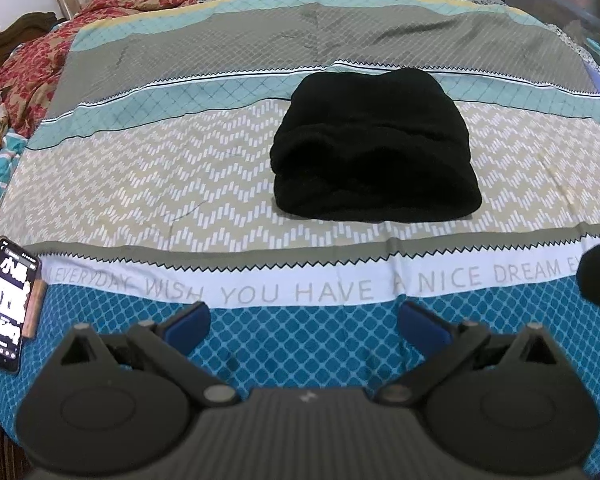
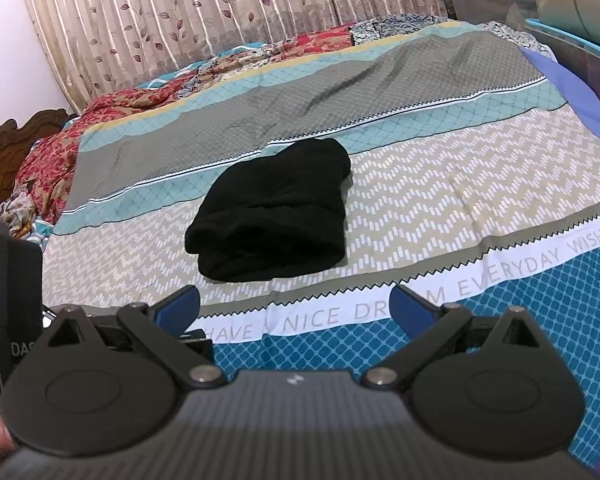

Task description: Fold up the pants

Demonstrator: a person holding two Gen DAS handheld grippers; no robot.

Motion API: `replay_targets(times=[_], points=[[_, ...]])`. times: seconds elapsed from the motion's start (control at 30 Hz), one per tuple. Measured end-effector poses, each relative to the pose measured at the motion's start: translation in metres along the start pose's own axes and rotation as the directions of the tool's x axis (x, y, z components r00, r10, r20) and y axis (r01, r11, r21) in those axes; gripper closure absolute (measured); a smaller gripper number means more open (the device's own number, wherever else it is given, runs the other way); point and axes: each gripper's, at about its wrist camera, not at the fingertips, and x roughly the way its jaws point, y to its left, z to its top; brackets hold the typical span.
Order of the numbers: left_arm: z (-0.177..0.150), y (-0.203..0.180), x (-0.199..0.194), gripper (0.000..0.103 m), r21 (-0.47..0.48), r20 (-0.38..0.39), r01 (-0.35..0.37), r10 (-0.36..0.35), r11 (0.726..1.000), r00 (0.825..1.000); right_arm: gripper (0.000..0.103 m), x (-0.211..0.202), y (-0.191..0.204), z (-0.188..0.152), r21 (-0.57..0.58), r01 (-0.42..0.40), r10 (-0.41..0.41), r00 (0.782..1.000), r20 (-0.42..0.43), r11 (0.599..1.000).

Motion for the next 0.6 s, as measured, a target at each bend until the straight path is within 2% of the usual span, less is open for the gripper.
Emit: replay_targets(times=[0.23,0.43,0.6], points=[[-0.008,0.005,-0.015,0.000,0.000,0.022,0.004,-0.004,1.000,1.000,0.001,-0.011,0.010,-0.005,-0.022,-0.001,0.001,1.000,0.018,1.000],[-0.021,0.017,-0.037,0.000,0.009,0.092,-0.027,0.026,1.000,0.995,0.001,-0.017,0.022,-0.014,-0.035,-0.002,0.003,0.999,0.036,0.999],[-0.033,0.037,-0.051,0.000,-0.030,0.161,-0.034,0.039,0.999,0.986,0.001,-0.027,0.030,-0.029,-0.047,0.049,-0.043,0.992,0.122,0.998]])
